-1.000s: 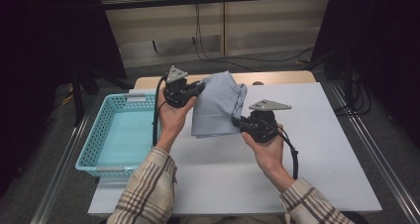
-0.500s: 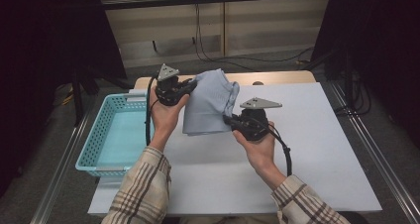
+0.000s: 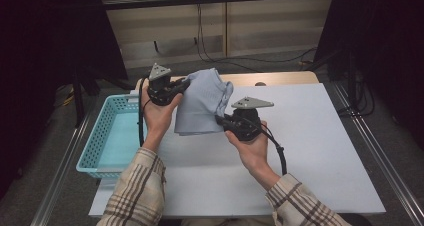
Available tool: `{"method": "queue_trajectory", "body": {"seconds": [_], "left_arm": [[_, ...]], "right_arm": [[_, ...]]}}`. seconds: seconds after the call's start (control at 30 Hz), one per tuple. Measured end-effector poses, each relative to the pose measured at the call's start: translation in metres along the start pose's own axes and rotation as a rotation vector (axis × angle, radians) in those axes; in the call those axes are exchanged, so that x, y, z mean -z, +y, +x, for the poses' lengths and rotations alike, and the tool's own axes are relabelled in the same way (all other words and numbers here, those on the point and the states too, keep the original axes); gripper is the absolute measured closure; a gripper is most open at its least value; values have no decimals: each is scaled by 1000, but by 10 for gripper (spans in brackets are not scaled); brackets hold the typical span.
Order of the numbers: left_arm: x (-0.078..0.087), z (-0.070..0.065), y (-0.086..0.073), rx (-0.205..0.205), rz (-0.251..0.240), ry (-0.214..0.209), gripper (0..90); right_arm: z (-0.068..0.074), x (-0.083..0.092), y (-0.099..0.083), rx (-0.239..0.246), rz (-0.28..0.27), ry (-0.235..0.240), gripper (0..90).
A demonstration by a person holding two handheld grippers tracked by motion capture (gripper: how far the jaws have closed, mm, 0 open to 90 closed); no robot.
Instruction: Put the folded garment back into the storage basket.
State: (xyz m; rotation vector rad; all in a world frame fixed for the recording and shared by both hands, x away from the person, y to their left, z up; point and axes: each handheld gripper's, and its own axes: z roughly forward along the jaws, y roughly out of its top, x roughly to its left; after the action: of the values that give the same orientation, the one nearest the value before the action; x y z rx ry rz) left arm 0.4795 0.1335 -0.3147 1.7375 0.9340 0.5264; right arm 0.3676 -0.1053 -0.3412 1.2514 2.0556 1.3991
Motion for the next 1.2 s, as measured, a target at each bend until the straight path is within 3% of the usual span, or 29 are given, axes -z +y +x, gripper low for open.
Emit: {"method": "queue_trajectory", "body": {"seconds": [0.27, 0.43, 0.53, 0.57, 0.77, 0.9, 1.0, 1.03, 1.2], "left_arm": [[7, 9, 1, -11, -4, 19, 783], [13, 16, 0, 3, -8, 34, 783], [16, 22, -2, 8, -3, 42, 783], [17, 23, -2, 10, -2, 44, 783], [26, 33, -1, 20, -9, 56, 783], [33, 39, 1, 26, -18, 64, 783], [36, 42, 2, 25, -16, 70, 783], [37, 43, 3, 26, -23, 75, 783], [46, 50, 5, 20, -27, 90, 783]], "right_arm": [[10, -8, 7, 16, 4, 11, 816], [18, -12, 12, 23, -3, 23, 816], [25, -16, 14, 3, 2, 30, 816], [26, -18, 14, 29, -2, 26, 816], [36, -25, 20, 47, 0, 41, 816], [44, -27, 24, 23, 11, 45, 816], [48, -31, 26, 47, -1, 51, 816], [51, -30, 27, 28, 9, 49, 816], [59, -34, 33, 35, 0, 56, 816]]}}
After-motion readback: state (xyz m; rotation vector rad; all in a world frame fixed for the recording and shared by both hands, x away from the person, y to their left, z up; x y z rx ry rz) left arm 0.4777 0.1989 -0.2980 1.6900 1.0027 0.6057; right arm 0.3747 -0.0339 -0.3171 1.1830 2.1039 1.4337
